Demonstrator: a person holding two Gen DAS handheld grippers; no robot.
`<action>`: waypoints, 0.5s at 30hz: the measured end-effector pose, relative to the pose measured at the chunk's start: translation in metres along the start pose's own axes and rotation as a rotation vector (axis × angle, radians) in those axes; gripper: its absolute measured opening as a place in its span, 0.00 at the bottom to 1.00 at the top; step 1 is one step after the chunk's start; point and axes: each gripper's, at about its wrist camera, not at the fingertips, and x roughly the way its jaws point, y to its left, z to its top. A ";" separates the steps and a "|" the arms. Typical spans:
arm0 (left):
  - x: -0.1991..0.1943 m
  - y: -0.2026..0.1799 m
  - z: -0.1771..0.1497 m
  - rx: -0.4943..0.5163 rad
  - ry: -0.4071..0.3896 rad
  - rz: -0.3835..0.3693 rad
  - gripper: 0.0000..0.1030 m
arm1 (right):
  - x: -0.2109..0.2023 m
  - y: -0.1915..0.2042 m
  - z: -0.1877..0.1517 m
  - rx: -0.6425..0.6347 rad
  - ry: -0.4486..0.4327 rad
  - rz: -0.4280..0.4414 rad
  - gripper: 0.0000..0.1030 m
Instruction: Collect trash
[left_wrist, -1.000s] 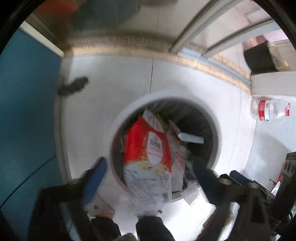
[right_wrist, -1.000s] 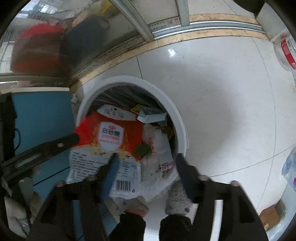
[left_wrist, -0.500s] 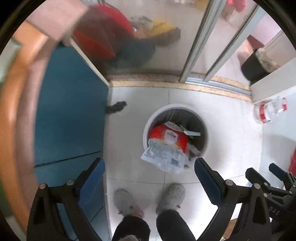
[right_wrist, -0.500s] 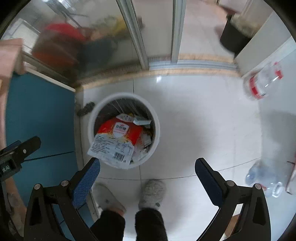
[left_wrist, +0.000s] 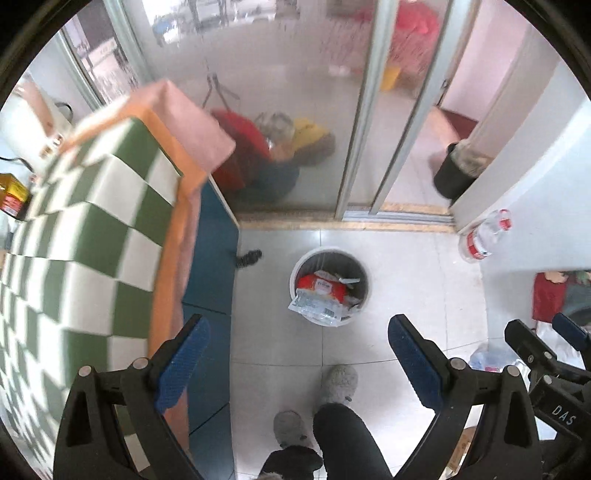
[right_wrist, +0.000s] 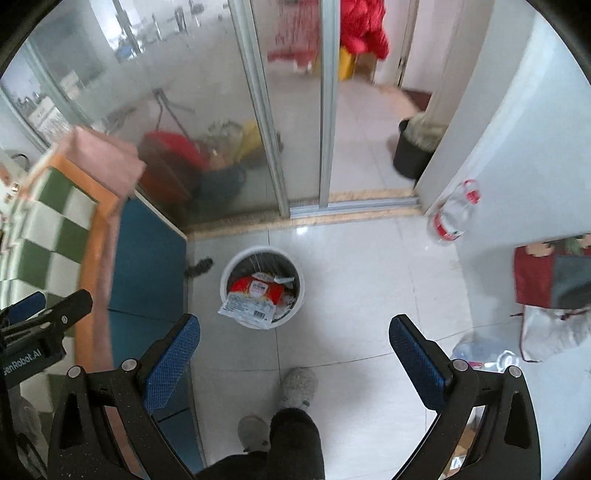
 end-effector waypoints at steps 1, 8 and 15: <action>-0.020 0.002 -0.005 0.007 -0.018 -0.004 0.96 | -0.021 0.000 -0.005 0.008 -0.015 0.004 1.00; -0.129 0.015 -0.035 0.027 -0.093 -0.090 0.96 | -0.155 -0.001 -0.040 0.044 -0.117 0.034 1.00; -0.208 0.024 -0.063 0.016 -0.144 -0.161 0.96 | -0.260 -0.003 -0.070 0.044 -0.186 0.117 1.00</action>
